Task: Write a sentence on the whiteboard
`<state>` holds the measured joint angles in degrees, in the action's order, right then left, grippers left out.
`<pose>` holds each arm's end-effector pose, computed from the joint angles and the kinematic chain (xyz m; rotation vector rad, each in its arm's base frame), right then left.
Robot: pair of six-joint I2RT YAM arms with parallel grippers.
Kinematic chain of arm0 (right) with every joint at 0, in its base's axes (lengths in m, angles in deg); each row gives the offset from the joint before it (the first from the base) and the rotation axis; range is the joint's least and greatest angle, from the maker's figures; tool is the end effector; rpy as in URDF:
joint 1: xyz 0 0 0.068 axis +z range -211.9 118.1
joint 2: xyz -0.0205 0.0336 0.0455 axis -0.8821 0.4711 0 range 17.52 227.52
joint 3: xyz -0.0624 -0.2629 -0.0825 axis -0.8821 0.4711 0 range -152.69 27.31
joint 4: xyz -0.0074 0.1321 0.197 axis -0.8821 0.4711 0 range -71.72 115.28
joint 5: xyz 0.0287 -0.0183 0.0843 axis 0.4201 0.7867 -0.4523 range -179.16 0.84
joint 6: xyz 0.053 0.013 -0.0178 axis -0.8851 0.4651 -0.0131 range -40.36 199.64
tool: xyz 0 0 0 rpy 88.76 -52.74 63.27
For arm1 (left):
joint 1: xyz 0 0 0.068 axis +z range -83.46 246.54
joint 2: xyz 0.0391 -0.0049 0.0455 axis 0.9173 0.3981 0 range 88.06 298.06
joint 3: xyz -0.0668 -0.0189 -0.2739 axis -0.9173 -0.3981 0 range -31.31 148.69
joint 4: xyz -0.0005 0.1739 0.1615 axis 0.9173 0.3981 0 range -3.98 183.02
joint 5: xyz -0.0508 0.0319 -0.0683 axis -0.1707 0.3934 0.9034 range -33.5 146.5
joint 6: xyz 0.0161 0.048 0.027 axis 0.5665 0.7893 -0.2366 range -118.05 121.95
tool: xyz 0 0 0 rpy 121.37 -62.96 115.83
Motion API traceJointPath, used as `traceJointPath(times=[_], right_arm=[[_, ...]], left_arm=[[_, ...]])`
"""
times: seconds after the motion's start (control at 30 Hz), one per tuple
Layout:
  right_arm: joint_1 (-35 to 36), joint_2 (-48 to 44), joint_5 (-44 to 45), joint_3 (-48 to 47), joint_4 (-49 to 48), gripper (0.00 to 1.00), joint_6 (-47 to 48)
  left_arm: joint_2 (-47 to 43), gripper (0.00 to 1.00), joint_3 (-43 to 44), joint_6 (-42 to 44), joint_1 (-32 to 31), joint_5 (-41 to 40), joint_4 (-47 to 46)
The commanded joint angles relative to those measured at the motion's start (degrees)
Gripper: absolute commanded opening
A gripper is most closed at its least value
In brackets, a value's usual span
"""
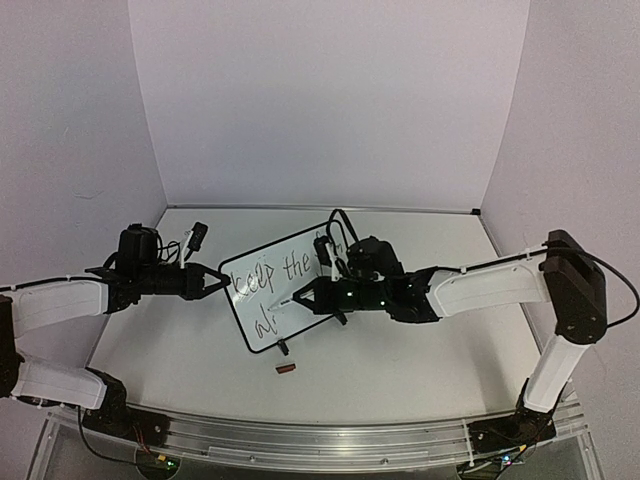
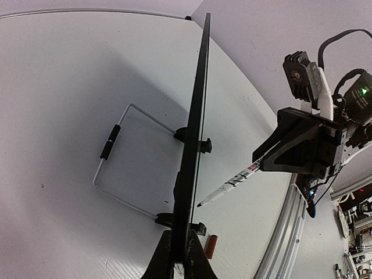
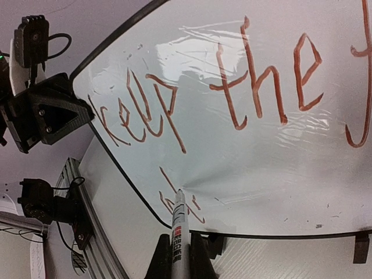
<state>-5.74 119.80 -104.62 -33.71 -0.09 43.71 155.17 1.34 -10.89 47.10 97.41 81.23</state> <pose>0.2064 0.3272 0.2378 -0.5793 2.1240 1.2534 0.1976 -0.0980 0.2396 0.5699 2.0507 -1.0812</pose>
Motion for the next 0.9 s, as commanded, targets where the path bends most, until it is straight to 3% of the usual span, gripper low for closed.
traceJointPath(times=[0.0, 0.87], right_arm=[[-0.2, 0.0, 0.9, -3.0, -0.9, 0.0, 1.1], [-0.3, 1.0, 2.2, -1.2, -0.8, 0.0, 0.0]], left_arm=[[-0.6, 0.0, 1.7, 2.7, 0.5, -3.5, 0.5], [-0.2, 0.0, 1.8, 2.7, 0.4, -3.5, 0.6]])
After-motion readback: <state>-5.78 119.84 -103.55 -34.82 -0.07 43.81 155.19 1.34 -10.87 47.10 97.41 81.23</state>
